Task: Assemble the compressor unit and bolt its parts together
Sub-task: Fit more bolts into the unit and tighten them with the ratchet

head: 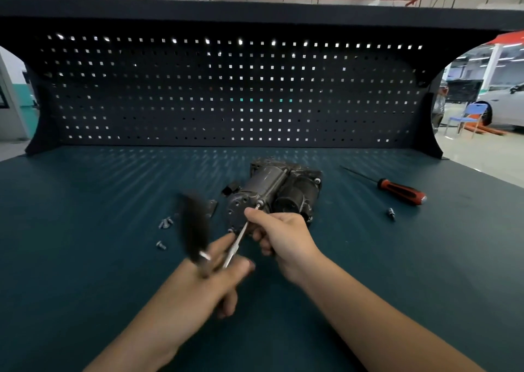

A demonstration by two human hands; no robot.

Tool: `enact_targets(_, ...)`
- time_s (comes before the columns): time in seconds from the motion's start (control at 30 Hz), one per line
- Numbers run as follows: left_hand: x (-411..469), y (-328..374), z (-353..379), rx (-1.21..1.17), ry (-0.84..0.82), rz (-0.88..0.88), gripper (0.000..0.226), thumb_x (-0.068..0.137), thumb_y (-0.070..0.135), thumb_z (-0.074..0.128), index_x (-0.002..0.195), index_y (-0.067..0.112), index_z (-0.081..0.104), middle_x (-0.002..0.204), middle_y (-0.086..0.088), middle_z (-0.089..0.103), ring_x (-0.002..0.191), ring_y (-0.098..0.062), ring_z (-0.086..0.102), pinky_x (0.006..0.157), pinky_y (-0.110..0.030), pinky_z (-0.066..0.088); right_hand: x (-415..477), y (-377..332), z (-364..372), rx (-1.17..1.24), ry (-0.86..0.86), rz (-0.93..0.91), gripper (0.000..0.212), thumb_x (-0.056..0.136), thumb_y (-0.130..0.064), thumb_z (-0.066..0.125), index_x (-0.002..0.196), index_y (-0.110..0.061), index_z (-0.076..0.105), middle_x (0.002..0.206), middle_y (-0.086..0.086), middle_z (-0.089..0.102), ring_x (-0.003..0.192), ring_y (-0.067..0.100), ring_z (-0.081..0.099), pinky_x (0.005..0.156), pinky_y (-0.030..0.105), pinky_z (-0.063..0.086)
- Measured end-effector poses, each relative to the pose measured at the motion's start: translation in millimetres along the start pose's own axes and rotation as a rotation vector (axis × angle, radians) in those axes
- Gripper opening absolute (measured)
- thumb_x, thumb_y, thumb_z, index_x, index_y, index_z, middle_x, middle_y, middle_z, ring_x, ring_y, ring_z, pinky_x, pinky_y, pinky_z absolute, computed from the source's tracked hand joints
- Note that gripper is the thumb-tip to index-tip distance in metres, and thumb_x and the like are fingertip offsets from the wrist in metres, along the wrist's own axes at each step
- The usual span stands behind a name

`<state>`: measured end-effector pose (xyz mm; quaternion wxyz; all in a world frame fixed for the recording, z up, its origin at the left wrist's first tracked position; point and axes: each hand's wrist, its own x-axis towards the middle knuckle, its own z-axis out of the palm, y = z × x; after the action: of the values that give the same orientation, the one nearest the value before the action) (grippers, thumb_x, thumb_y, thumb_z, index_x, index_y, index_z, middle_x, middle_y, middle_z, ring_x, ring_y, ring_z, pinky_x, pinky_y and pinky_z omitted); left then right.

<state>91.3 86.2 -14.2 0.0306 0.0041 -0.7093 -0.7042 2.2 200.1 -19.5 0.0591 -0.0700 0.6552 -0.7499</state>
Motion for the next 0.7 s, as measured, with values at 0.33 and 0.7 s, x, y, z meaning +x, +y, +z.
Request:
enact_targets(0.33, 1, -1, -1, 0.934, -0.005, 0.160, 0.039, 0.093, 0.025, 0.045, 0.132, 0.024, 0.038, 0.077, 0.002, 0.060, 0.063, -0.013, 0.055, 0.059, -0.033, 0.044, -3, -1, 3, -0.022, -0.040, 0.118, 0.031, 0.092, -0.028, 0.051, 0.073, -0.007, 0.064, 0.039, -0.007, 0.047, 0.031, 0.005, 0.035, 0.035, 0.013, 0.027)
enact_targets(0.7, 5, -6, -8, -0.869, -0.154, -0.334, 0.062, 0.028, 0.004, 0.092, 0.085, 0.000, 0.067, 0.053, -0.004, 0.046, 0.025, -0.008, 0.030, 0.024, -0.014, 0.023, -6, -2, 7, 0.224, -0.105, 0.216, 0.027, 0.091, -0.029, 0.056, 0.072, -0.010, 0.062, 0.037, -0.011, 0.036, 0.030, 0.003, 0.027, 0.034, 0.014, 0.026)
